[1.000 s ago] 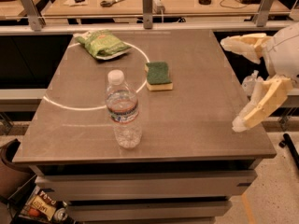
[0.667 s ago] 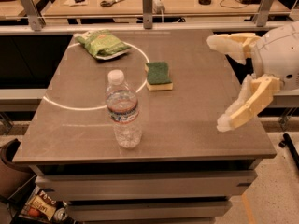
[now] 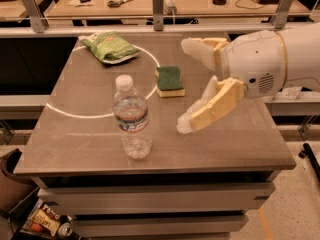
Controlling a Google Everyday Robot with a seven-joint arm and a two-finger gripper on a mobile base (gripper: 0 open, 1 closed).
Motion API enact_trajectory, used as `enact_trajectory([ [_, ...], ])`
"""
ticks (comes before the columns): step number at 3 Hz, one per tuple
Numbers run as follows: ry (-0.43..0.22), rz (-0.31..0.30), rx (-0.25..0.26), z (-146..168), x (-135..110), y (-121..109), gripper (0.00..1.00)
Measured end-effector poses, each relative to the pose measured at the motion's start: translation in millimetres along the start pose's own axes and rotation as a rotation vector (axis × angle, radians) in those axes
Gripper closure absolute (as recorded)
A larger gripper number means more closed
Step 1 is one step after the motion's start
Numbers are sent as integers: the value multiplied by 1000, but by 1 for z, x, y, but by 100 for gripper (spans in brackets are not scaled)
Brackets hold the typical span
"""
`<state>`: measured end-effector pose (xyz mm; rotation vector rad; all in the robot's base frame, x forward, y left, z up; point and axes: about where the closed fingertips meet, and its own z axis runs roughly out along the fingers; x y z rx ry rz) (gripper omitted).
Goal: Knock water bottle over
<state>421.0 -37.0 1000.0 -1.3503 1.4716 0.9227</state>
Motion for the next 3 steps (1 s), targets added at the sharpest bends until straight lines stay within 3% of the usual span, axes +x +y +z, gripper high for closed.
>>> enact_trajectory([
  [1, -65, 56, -3, 32, 8, -15, 0],
  [2, -136, 109, 30, 55, 20, -33, 0],
  [3, -136, 109, 30, 55, 20, -33, 0],
])
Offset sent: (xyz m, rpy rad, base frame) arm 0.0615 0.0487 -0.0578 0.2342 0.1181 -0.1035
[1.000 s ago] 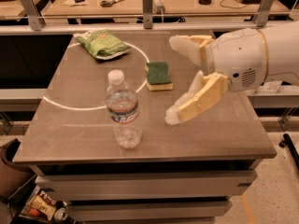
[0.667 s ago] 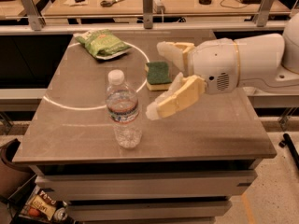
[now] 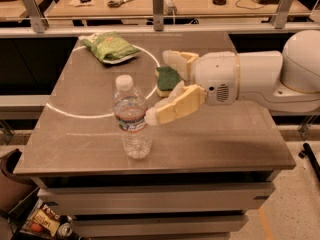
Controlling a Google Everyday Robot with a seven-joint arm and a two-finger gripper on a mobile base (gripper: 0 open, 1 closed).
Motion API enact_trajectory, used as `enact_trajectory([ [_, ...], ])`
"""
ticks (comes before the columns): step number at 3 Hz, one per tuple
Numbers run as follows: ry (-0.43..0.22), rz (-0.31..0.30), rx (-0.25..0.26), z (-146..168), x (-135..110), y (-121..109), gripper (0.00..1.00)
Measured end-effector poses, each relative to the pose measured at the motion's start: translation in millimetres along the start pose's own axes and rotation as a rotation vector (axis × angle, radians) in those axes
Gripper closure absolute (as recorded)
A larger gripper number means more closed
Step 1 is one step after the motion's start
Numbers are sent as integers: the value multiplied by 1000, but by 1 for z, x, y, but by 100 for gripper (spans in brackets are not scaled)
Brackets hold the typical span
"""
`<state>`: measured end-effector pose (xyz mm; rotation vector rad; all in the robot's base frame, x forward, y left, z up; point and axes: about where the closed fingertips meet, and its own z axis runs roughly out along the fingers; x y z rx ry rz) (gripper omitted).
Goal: Knock water bottle over
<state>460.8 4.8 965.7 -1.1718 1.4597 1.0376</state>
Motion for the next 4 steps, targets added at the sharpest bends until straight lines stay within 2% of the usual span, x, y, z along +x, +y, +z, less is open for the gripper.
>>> enact_trajectory([
  [2, -43, -66, 26, -1, 5, 3, 0],
  [4, -56, -82, 64, -7, 20, -1, 0],
])
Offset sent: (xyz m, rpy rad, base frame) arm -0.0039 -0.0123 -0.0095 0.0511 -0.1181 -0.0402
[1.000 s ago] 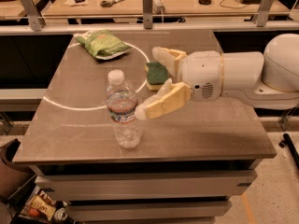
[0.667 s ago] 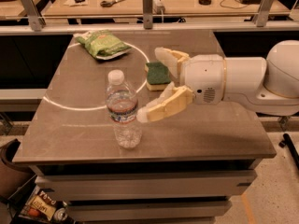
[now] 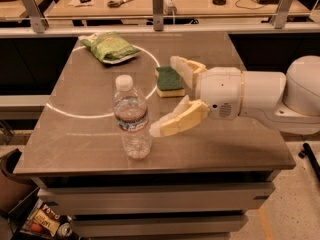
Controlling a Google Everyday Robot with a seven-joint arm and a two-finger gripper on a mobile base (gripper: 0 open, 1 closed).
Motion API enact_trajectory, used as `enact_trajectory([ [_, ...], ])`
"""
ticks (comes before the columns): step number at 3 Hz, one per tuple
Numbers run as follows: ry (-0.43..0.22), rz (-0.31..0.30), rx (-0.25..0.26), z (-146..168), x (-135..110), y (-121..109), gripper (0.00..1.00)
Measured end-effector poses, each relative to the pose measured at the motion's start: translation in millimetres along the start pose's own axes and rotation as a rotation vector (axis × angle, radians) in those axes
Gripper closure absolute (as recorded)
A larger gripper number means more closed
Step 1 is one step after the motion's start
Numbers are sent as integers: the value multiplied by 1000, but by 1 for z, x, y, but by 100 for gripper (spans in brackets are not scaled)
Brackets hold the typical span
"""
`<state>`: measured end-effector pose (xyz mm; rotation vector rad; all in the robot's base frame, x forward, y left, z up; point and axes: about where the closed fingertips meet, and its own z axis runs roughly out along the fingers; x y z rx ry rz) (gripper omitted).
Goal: Knock water bottle over
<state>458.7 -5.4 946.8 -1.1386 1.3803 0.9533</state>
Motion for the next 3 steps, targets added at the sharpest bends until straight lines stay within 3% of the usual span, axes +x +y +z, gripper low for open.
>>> enact_trajectory([
  [3, -6, -16, -35, 20, 14, 17, 0],
])
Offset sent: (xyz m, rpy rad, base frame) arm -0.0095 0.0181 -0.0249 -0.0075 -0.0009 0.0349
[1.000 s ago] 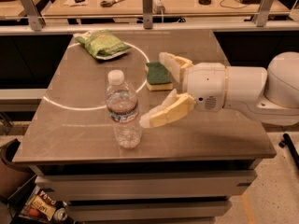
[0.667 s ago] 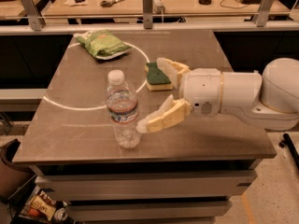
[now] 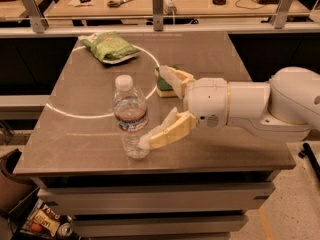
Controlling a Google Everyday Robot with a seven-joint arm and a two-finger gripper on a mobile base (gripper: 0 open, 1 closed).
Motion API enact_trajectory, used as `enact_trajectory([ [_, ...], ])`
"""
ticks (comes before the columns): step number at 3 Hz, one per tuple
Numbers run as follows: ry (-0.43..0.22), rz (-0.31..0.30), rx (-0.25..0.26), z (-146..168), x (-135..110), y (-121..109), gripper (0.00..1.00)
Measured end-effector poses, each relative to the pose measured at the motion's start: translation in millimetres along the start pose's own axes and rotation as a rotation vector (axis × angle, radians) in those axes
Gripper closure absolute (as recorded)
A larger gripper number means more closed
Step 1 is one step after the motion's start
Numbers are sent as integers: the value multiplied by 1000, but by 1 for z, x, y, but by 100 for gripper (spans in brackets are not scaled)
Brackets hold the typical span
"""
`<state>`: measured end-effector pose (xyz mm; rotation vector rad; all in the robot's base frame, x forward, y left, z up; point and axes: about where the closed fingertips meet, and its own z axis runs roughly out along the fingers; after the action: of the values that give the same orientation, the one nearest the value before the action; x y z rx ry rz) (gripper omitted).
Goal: Knock water bottle over
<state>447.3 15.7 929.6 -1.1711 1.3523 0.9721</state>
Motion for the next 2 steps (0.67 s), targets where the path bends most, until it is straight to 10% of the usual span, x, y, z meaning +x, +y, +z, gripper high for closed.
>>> enact_trajectory([
  [2, -20, -22, -19, 9, -3, 6, 37],
])
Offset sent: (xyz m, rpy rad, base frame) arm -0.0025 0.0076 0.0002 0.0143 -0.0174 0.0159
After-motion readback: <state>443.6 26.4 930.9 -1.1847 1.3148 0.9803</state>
